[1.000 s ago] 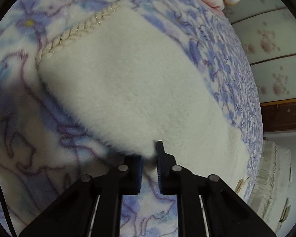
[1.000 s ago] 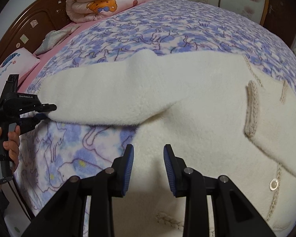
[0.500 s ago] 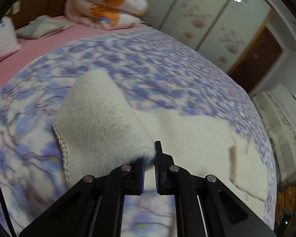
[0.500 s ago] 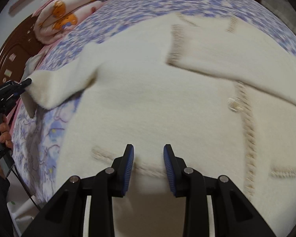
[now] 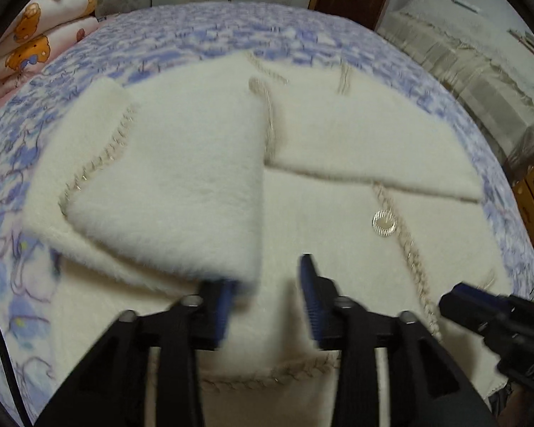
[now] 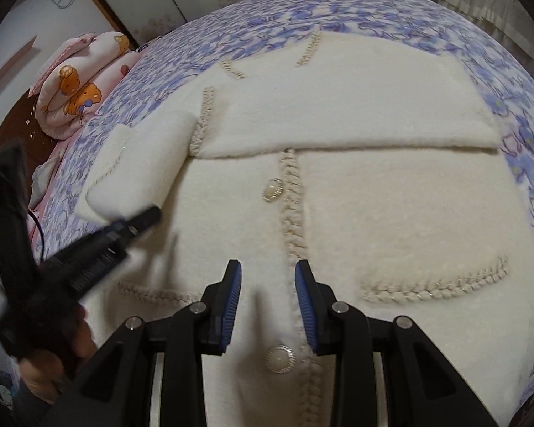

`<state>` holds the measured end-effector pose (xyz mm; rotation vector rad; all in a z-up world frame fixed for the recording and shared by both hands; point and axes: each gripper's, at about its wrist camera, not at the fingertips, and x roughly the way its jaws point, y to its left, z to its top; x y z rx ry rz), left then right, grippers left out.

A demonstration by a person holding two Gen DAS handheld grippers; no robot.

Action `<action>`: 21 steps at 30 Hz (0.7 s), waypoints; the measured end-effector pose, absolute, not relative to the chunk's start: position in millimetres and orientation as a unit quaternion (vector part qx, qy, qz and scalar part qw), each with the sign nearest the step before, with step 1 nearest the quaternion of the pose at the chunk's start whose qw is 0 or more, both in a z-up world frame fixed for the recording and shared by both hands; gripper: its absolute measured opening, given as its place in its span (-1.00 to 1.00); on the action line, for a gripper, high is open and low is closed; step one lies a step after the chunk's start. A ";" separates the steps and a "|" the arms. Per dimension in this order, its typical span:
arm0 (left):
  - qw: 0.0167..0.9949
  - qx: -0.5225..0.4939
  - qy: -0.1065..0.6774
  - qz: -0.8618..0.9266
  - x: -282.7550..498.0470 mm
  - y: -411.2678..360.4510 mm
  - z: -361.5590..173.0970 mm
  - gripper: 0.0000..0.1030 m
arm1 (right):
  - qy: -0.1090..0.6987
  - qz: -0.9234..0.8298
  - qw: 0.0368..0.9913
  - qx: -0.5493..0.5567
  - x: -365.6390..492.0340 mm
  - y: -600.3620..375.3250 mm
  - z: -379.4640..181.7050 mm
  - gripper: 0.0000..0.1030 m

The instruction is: Fold large clothes

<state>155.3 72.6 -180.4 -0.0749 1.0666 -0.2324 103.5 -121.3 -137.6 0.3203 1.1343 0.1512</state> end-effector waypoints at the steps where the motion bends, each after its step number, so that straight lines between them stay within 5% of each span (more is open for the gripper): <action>1: 0.853 -0.039 0.507 -0.115 151.8 72.7 -181.8 0.00 | 0.534 0.072 0.828 0.156 102.8 -125.1 -139.0 -0.39; 10: 0.874 -0.096 0.464 -0.107 106.3 110.1 -141.0 0.35 | 0.517 0.108 0.833 0.165 111.2 -116.3 -131.9 -0.35; 17: 0.879 -0.138 0.455 -0.017 68.5 155.2 -130.5 0.35 | 0.493 0.172 0.848 0.090 122.8 -54.2 -107.1 -0.32; 21: 0.873 -0.138 0.466 0.032 50.1 176.8 -135.2 0.35 | 0.469 0.212 0.857 0.008 129.1 -4.8 -98.7 -0.06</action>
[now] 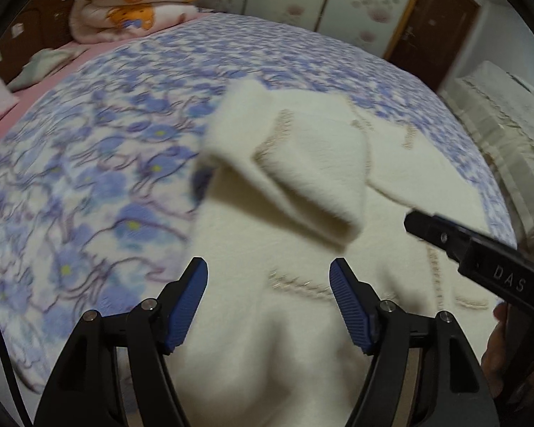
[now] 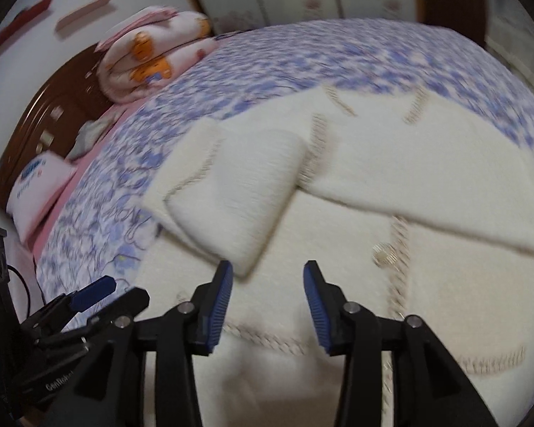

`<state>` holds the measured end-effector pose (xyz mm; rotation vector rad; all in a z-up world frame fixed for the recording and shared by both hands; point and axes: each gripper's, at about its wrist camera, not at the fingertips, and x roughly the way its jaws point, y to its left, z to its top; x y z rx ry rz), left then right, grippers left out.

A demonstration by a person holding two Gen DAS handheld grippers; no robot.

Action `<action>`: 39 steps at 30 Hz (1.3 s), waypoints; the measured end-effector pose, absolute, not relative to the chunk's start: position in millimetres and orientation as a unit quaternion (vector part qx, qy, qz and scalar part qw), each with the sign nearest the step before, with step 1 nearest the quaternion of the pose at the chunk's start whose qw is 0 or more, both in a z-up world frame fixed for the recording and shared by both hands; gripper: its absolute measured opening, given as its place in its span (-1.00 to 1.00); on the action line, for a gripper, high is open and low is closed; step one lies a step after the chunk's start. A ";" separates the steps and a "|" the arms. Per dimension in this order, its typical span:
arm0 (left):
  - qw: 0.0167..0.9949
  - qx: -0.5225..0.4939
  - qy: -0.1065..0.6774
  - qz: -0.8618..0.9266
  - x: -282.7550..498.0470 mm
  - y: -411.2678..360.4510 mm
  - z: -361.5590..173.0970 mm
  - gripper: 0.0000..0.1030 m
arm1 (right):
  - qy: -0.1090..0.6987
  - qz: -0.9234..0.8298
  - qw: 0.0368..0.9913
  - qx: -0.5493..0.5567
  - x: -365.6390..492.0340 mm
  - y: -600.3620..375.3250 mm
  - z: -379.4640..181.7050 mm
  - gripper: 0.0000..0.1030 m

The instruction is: Fold large clothes

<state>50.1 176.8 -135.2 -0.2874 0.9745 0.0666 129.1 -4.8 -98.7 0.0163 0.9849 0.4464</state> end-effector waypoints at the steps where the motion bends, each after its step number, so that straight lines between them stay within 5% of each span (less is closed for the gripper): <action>1: 0.870 -0.143 0.470 0.036 47.8 181.0 -137.9 0.35 | 0.465 0.218 0.858 -0.015 129.5 7.0 -99.1 -0.05; 14: 0.843 -0.178 0.506 0.045 28.8 209.5 -166.4 0.35 | 0.455 0.197 0.839 -0.225 160.4 95.5 -147.1 -0.05; 15: 0.843 -0.179 0.505 0.045 28.7 209.5 -165.9 0.35 | 0.455 0.200 0.837 -0.229 163.5 97.4 -147.9 -0.16; 16: 0.844 -0.180 0.503 0.044 28.7 209.5 -164.9 0.35 | 0.453 0.204 0.837 -0.228 165.5 98.8 -146.4 -0.68; 17: 0.846 -0.180 0.501 0.043 28.7 209.1 -163.6 0.35 | 0.455 0.211 0.834 -0.228 168.5 101.8 -141.8 -0.88; 22: 0.852 -0.182 0.489 0.038 30.2 207.0 -154.6 0.35 | 0.377 0.209 0.881 -0.197 174.5 93.3 -71.2 -0.88; 28: 0.859 -0.183 0.478 0.032 28.5 202.4 -146.7 0.35 | 0.310 0.183 0.933 -0.024 186.6 -7.9 19.0 -0.89; 32: 0.860 -0.177 0.479 0.022 28.2 194.7 -147.0 0.35 | 0.357 0.137 0.924 0.029 186.1 -82.5 -8.0 -0.78; 34: 0.859 -0.170 0.483 0.019 29.1 188.8 -149.0 0.35 | 0.413 0.106 0.904 0.032 180.7 -111.9 -44.2 -0.27; 35: 0.858 -0.167 0.486 0.017 30.4 185.9 -150.7 0.35 | 0.443 0.089 0.892 0.033 176.4 -127.3 -66.5 -0.19; 39: 0.853 -0.158 0.497 0.013 36.9 176.8 -158.1 0.35 | 0.517 0.066 0.850 0.075 155.8 -172.7 -125.4 -0.17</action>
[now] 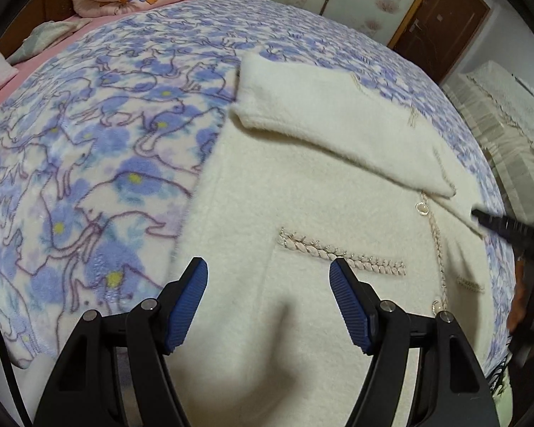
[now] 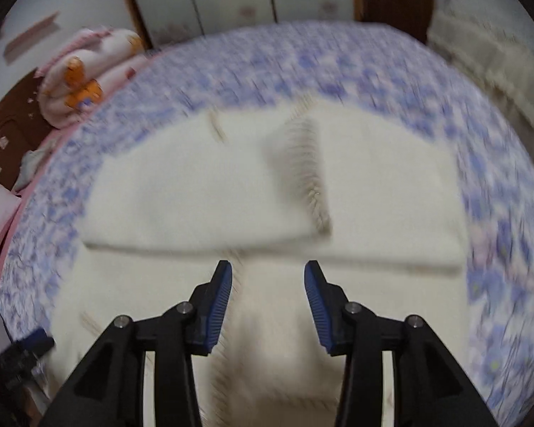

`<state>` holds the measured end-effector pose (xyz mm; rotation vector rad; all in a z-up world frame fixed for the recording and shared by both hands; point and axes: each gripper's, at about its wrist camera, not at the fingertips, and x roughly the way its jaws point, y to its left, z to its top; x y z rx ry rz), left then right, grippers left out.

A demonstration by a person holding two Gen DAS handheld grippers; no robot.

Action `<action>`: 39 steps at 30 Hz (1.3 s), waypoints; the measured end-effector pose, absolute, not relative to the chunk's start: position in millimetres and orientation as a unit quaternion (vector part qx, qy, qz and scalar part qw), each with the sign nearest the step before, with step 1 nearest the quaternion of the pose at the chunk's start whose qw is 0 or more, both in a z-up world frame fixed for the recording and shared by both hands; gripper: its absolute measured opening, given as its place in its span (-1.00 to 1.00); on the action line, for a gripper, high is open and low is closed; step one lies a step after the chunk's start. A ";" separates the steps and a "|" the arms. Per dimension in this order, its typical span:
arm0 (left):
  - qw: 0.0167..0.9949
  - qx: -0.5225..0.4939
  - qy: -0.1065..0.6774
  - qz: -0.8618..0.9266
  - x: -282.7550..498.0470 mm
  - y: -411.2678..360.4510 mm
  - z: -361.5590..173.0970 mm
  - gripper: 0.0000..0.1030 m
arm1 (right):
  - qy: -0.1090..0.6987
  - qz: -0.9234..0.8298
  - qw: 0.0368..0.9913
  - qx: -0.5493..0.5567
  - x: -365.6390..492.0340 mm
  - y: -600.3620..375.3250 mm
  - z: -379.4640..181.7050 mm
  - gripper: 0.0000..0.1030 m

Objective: Fold large clothes
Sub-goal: 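Grasp the braided front edge with the right gripper and fold it inward while the left gripper flattens the fold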

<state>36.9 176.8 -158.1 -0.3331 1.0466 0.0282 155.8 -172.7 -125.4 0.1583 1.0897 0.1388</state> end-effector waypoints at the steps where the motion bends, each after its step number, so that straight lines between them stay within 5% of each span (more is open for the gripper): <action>1: 0.852 -0.157 0.500 0.013 39.4 174.9 -159.9 0.35 | 0.526 0.063 0.844 0.090 153.6 -181.9 -133.2 -0.17; 10: 0.844 -0.184 0.504 -0.016 93.0 163.3 -169.8 0.35 | 0.511 0.081 0.833 0.194 206.7 -225.0 -144.1 -0.16; 24: 0.819 -0.261 0.511 0.007 235.5 170.3 -203.4 0.33 | 0.537 0.103 0.821 0.166 310.5 -197.2 -181.6 -0.18; 26: 0.822 -0.268 0.503 0.017 242.2 174.6 -203.5 0.16 | 0.538 0.107 0.828 0.120 317.4 -184.4 -179.9 -0.67; 28: 0.824 -0.270 0.497 0.023 247.0 176.9 -202.2 -0.07 | 0.514 0.112 0.843 0.112 316.8 -183.1 -164.8 -0.71; 32: 0.827 -0.271 0.492 0.011 250.9 175.2 -207.7 -0.08 | 0.435 0.116 0.875 0.177 301.9 -207.4 -129.6 -0.71; 36: 0.829 -0.239 0.506 0.015 254.1 167.8 -210.9 -0.08 | 0.525 0.060 0.839 0.129 310.8 -206.5 -176.3 -0.64; 39: 0.825 -0.223 0.519 0.008 250.8 168.2 -205.1 -0.02 | 0.520 0.053 0.842 0.134 298.2 -216.4 -176.8 -0.49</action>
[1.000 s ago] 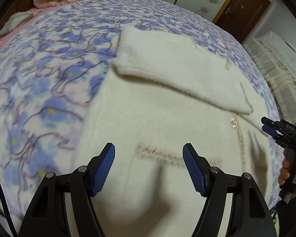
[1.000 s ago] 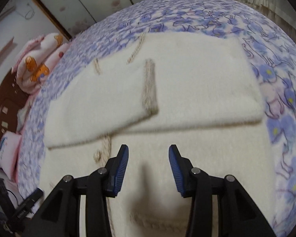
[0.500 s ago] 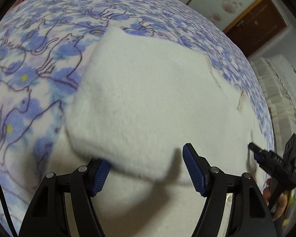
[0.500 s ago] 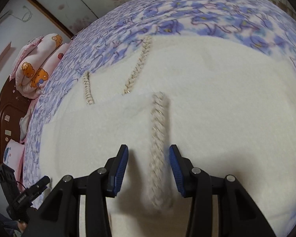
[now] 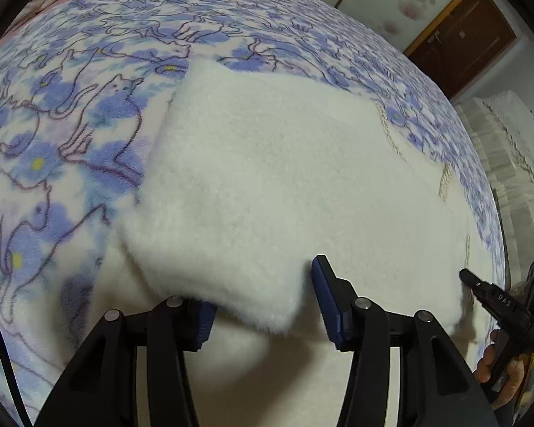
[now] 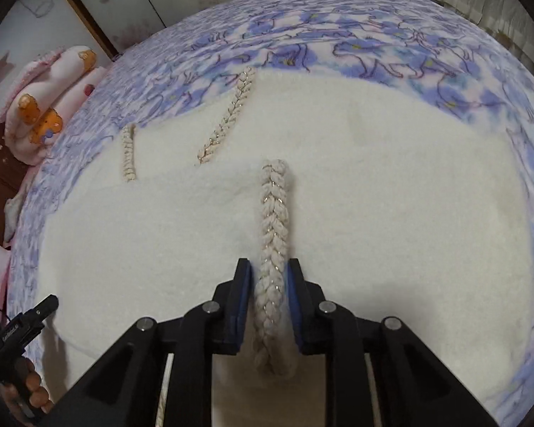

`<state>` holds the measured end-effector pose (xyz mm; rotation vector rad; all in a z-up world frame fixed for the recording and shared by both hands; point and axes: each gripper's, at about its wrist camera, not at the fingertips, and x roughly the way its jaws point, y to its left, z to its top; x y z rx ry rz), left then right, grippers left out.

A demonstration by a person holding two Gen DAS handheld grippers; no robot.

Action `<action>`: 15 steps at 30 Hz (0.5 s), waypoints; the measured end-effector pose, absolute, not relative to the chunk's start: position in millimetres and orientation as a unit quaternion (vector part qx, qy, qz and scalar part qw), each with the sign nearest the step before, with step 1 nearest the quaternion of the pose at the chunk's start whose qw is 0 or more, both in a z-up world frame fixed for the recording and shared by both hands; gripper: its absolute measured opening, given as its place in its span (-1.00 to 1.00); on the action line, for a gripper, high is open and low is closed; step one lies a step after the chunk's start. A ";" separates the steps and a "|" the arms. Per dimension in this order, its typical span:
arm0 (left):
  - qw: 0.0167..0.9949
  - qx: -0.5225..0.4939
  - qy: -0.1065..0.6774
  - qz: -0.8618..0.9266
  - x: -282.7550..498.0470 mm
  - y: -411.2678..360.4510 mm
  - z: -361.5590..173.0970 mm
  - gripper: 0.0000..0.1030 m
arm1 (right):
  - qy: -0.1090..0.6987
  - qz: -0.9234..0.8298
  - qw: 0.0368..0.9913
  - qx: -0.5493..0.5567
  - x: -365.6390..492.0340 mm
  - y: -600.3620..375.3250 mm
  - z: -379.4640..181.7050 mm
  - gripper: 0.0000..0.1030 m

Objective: Fold large clothes
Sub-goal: 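Grasp the braided front edge with the right gripper and fold it inward while the left gripper flattens the fold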

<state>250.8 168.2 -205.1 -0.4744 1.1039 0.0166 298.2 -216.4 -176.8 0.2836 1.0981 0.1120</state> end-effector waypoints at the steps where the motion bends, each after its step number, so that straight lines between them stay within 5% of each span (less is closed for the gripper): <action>1: 0.822 -0.222 0.524 0.009 248.1 169.6 -203.0 -0.01 | 0.515 0.040 0.846 0.133 293.4 -219.7 -170.7 -0.39; 15: 0.891 -0.121 0.434 0.049 203.6 149.5 -124.8 0.00 | 0.455 0.122 0.881 0.053 244.4 -147.5 -114.1 -0.36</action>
